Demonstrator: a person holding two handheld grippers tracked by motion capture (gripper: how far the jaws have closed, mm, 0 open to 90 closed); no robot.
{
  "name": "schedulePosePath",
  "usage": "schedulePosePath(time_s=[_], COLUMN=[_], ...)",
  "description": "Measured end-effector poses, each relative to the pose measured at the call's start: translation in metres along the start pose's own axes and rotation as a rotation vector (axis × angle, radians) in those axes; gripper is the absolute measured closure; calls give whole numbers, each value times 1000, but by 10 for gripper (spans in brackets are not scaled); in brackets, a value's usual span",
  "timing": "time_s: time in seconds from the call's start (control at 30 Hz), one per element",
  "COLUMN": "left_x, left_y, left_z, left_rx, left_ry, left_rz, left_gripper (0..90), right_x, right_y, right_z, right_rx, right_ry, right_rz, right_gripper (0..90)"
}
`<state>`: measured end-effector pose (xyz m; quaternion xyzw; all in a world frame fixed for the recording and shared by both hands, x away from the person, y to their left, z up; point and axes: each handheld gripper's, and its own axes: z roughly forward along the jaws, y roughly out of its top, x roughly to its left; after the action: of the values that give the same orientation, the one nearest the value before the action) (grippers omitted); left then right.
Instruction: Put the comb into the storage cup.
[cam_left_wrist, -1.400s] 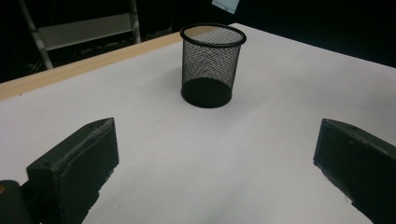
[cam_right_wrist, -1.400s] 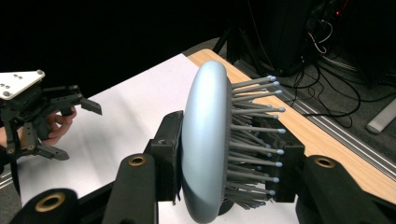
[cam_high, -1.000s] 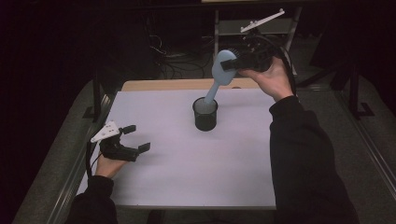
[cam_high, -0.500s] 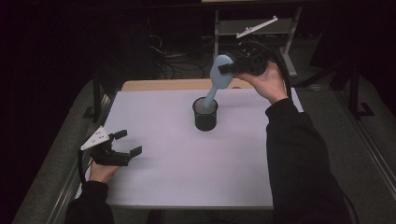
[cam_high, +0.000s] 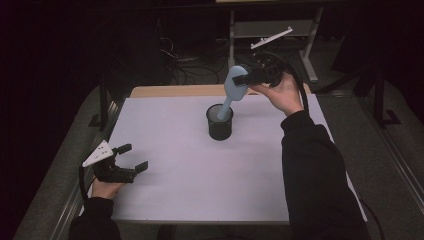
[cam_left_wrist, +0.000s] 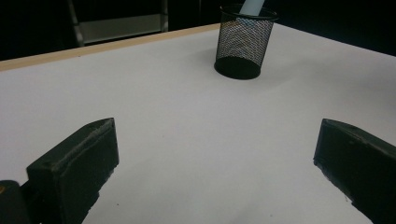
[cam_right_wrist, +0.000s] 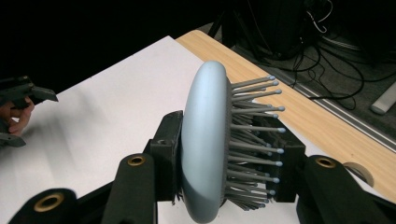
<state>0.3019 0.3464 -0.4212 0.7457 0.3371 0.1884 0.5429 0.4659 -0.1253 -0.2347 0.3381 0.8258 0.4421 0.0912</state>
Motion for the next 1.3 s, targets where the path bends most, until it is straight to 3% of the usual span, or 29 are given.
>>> schedulePosePath(time_s=[0.33, 0.8, 1.07, 1.3], left_x=[-3, -2, -5, -5], left_y=[1, 0, 2, 2], left_z=[-6, -6, -5, -5], left_rx=[-32, -34, -53, -47], left_ry=[9, 7, -9, -8], left_rz=[-6, -3, -11, -10], left_gripper=[0, 0, 0, 0], right_x=[-2, -3, -2, -8], right_y=[-6, -13, -16, -27], right_z=[11, 30, 39, 47], right_rx=[16, 22, 24, 22], right_ry=[5, 18, 28, 37], right_rz=[5, 15, 15, 49], right_gripper=[541, 538, 537, 536])
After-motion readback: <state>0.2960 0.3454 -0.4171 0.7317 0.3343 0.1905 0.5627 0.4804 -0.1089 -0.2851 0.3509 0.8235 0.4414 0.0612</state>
